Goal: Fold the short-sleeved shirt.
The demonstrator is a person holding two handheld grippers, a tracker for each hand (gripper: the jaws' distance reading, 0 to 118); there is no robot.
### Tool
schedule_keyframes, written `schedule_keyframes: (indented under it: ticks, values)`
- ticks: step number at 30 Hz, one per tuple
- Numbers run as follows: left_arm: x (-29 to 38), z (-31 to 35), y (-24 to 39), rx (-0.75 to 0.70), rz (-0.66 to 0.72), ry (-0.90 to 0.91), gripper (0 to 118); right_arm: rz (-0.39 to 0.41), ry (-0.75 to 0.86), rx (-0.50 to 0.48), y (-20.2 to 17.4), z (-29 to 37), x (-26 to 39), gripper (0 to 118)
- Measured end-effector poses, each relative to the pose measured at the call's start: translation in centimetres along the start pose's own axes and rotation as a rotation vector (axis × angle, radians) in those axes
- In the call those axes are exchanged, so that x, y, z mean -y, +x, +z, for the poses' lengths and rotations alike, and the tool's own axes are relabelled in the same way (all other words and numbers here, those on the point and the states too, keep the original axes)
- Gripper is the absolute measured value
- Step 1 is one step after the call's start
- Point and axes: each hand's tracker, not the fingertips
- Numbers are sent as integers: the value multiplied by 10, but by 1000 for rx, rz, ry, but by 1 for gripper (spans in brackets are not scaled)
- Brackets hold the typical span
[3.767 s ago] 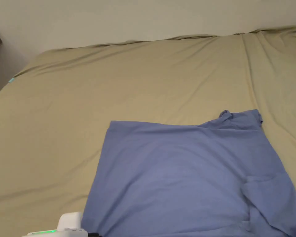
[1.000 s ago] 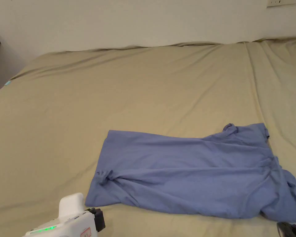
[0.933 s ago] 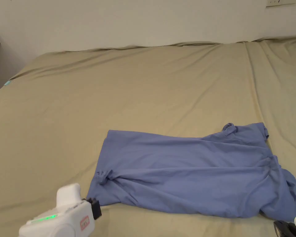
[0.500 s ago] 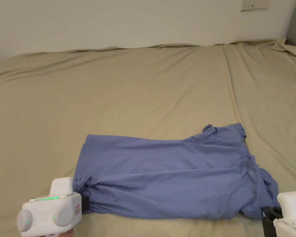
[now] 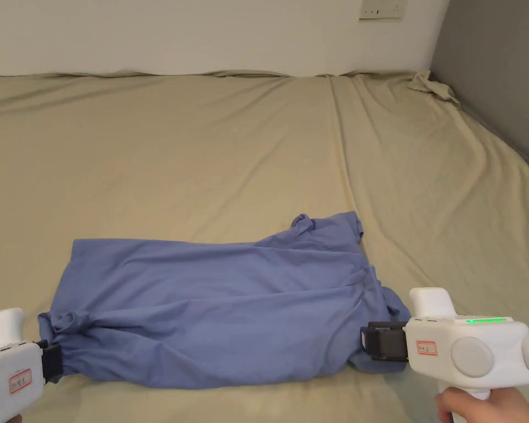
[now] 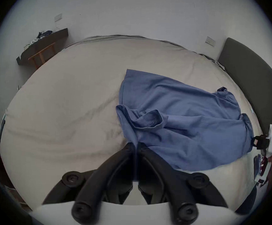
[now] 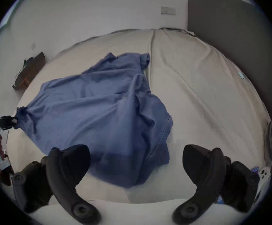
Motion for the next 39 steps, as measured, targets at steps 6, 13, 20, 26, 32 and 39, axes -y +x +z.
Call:
schedule_keyframes:
  ticks: [6,13,20,26,32,39]
  values:
    - [4,0,-15,8,45,-35,2,21,-44,-71,-9,-4,0,24]
    - [7,40,-41,109,95,-65,2,89,-39,-91,-2,75,-21,21]
    - [53,89,-49,187,115,-155,2,113,-167,-114,13,121,7,21]
    - [100,100,-51,132,68,-293,2,104,-319,-95,13,113,65,21]
    - [124,52,-56,57,11,-401,2,168,-361,-28,8,73,88,21]
    - [124,44,-49,30,-39,-406,2,208,-349,-19,6,71,92,21]
